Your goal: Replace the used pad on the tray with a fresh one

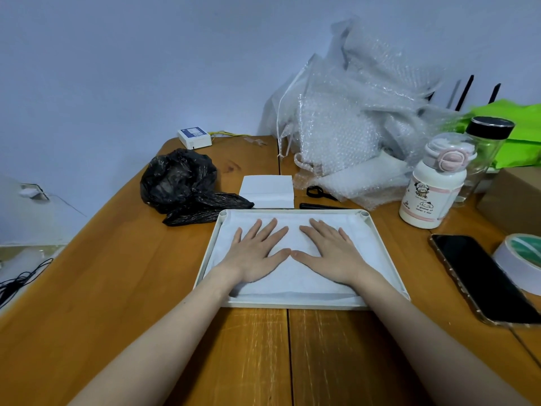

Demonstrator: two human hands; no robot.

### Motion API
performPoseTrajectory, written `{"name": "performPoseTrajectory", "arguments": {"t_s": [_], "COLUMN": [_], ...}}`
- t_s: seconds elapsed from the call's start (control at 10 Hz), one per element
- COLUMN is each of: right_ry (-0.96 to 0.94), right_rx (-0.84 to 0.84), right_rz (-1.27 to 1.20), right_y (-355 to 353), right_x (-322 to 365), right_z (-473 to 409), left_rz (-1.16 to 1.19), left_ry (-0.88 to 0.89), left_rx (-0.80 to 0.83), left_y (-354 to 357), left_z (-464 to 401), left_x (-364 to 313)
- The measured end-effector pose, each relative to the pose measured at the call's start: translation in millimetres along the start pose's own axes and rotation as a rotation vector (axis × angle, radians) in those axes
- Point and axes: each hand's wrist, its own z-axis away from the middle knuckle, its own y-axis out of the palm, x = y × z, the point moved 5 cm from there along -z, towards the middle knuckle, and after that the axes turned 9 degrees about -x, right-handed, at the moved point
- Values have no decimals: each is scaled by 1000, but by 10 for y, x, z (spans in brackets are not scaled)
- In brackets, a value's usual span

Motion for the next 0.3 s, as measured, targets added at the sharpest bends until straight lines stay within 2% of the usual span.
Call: {"name": "performPoseTrajectory", "arguments": {"t_s": [0.1, 0.2, 0.3], "right_ry": [52, 56, 28], "right_rx": [14, 110, 14], "right_rz": [84, 53, -51], "right_y": [-35, -12, -198], "right_x": [-24, -25, -36], "right_z": [25, 55, 57], "left_rz": [-13, 0, 33], "left_ry": [1, -6, 33], "left_rx": [-3, 32, 11], "left_y": [-35, -17, -153], "left_z": [-3, 9, 37], "left_x": [-17, -23, -63]}}
